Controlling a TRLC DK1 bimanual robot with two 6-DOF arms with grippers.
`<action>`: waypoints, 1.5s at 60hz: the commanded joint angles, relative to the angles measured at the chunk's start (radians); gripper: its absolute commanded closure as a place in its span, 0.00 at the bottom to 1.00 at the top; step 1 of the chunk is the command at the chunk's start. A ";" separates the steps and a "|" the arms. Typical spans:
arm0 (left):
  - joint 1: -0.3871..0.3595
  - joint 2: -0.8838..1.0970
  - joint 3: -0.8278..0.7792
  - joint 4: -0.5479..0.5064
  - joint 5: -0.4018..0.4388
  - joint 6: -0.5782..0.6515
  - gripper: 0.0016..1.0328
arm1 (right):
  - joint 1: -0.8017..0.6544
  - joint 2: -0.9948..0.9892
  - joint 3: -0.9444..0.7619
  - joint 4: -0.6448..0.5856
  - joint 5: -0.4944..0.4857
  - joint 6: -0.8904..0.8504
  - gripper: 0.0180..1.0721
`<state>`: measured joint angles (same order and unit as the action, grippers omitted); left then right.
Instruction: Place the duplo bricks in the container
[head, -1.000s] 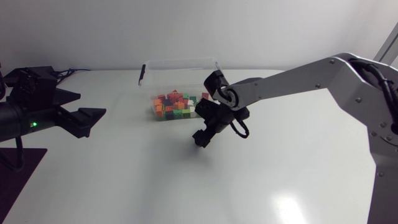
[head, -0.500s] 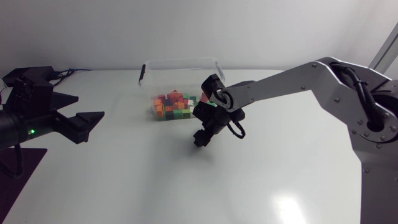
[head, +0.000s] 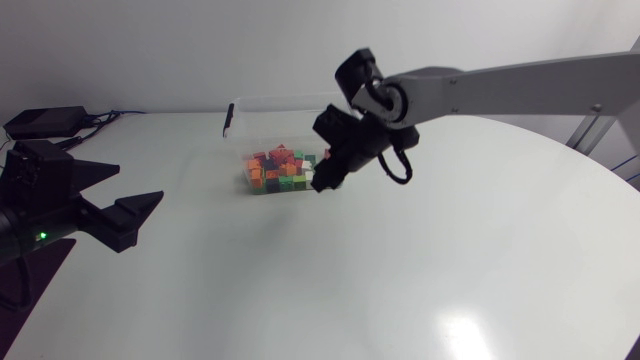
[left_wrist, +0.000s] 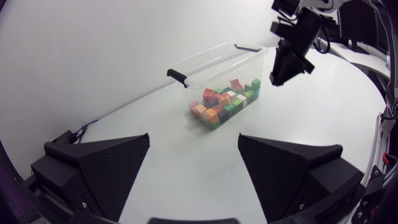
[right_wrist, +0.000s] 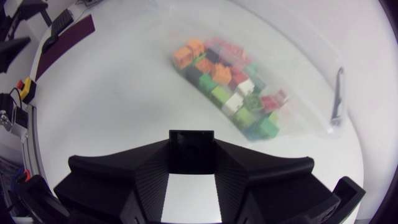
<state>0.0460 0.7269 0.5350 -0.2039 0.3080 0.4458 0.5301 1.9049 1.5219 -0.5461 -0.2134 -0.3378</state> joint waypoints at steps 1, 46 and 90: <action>0.003 -0.024 -0.036 -0.003 0.009 -0.009 0.04 | 0.004 -0.044 0.066 -0.015 -0.004 0.048 0.75; 0.026 -0.211 -0.139 -0.003 0.009 -0.144 0.04 | -0.005 0.278 0.572 0.078 0.078 0.171 0.75; 0.048 -0.549 -0.256 0.003 0.006 -0.295 0.04 | -0.062 -0.007 0.230 0.236 0.226 0.158 0.05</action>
<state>0.0818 0.2058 0.3153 -0.2077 0.3092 0.2031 0.4728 2.0228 1.8580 -0.3538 -0.0147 -0.1860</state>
